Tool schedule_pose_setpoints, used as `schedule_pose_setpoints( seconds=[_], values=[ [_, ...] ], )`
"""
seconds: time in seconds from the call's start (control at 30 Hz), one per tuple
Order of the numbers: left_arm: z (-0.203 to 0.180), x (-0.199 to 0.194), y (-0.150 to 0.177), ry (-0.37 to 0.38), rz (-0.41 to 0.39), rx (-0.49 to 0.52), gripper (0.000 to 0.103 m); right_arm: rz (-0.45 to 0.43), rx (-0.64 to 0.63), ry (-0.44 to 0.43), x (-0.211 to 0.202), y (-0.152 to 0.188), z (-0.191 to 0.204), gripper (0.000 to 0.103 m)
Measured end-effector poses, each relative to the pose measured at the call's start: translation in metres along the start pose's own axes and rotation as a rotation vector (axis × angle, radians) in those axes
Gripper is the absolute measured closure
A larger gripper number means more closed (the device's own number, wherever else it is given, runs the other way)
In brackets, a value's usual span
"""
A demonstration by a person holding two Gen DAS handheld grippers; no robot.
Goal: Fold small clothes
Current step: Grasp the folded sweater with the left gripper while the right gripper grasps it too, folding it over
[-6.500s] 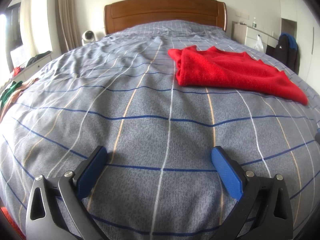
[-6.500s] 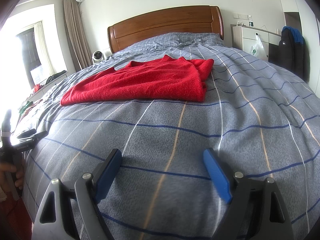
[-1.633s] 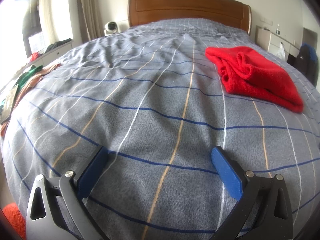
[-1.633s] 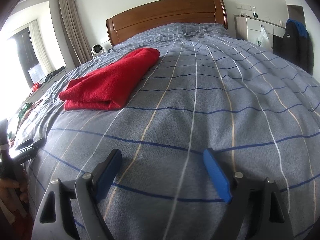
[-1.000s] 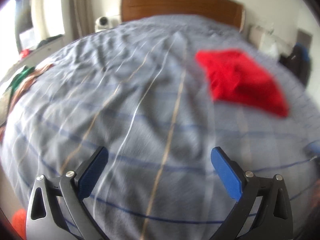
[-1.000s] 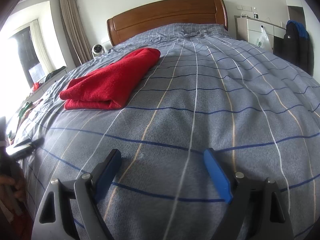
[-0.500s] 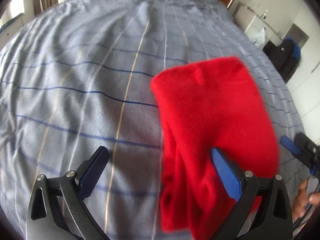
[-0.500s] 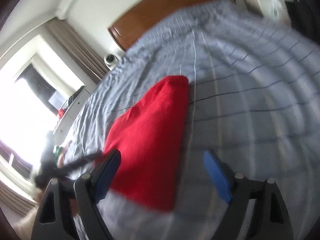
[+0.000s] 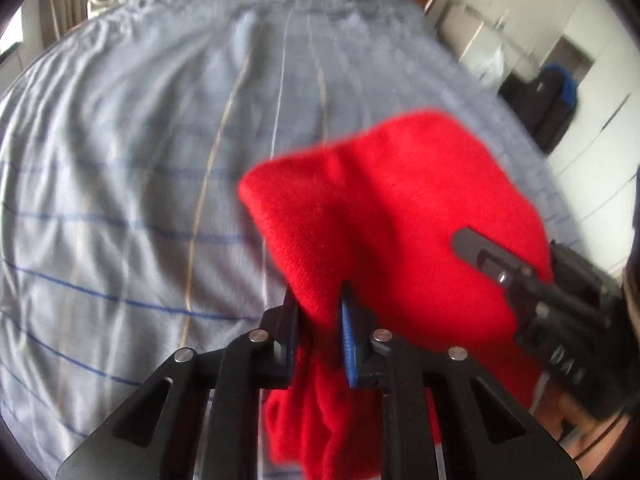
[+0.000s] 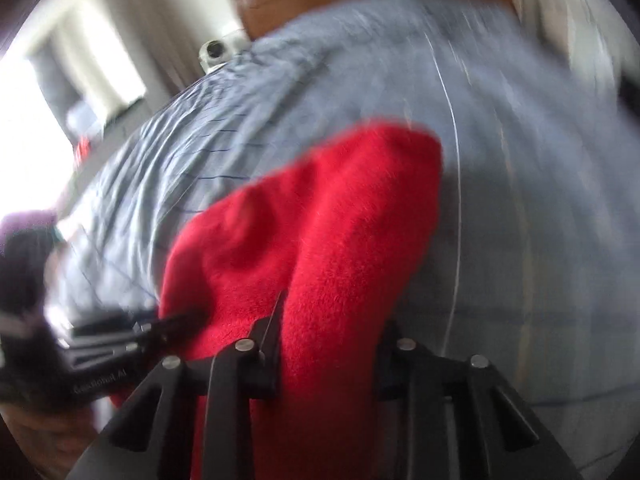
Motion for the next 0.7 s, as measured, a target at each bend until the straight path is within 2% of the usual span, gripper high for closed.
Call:
schedule_pose_setpoints(
  seconds=[0.13, 0.2, 0.27, 0.3, 0.33, 0.37, 0.4, 0.43, 0.47, 0.53, 0.6, 0.63, 0.7],
  values=[
    [-0.018, -0.065, -0.028, 0.043, -0.138, 0.04, 0.086, -0.179, -0.041, 0.007, -0.059, -0.034, 0.013, 0.073],
    [-0.024, -0.087, -0.038, 0.048, -0.164, 0.058, 0.084, -0.242, -0.026, -0.018, -0.087, -0.053, 0.013, 0.073],
    [-0.022, -0.079, -0.037, 0.04, -0.111, 0.057, 0.073, -0.24, 0.013, -0.054, -0.096, -0.065, 0.011, 0.072],
    [-0.017, -0.068, -0.03, 0.026, -0.074, 0.044, 0.061, -0.223, 0.04, -0.065, -0.093, -0.065, 0.008, 0.071],
    [-0.009, -0.057, -0.021, -0.001, -0.046, 0.028, 0.052, -0.191, 0.068, -0.076, -0.087, -0.061, 0.003, 0.064],
    [0.001, -0.045, -0.007, -0.053, -0.018, 0.028, 0.051, -0.134, 0.092, -0.086, -0.075, -0.054, -0.001, 0.054],
    [0.008, -0.039, 0.007, -0.109, -0.001, 0.043, 0.051, -0.056, 0.114, -0.081, -0.062, -0.035, -0.011, 0.048],
    [0.015, -0.037, 0.027, -0.17, 0.008, 0.073, 0.051, -0.014, 0.126, -0.06, -0.055, -0.015, -0.019, 0.042],
    [0.021, -0.042, 0.051, -0.23, -0.004, 0.113, 0.051, 0.015, 0.13, -0.032, -0.049, 0.005, -0.027, 0.042],
    [0.025, -0.059, 0.08, -0.267, -0.05, 0.137, 0.038, 0.037, 0.11, 0.025, -0.051, 0.055, -0.043, 0.042],
    [0.026, -0.083, 0.109, -0.287, -0.132, 0.13, 0.011, 0.042, 0.1, 0.056, -0.061, 0.096, -0.057, 0.038],
    [0.024, -0.095, 0.119, -0.296, -0.178, 0.124, 0.003, 0.046, 0.103, 0.066, -0.066, 0.112, -0.063, 0.035],
    [0.016, -0.116, 0.136, -0.313, -0.259, 0.114, 0.002, 0.055, 0.113, 0.088, -0.084, 0.143, -0.074, 0.034]
  ],
)
Point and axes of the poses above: each gripper's, at about its wrist camera, not at the fingertips, and x roughly the way its jaws point, z to its left, y to its underside, the point moved 4 cm from there along x, roughly the way its jaws point, and after that the axes turned 8 degrees about y, right-handed, at the moved point
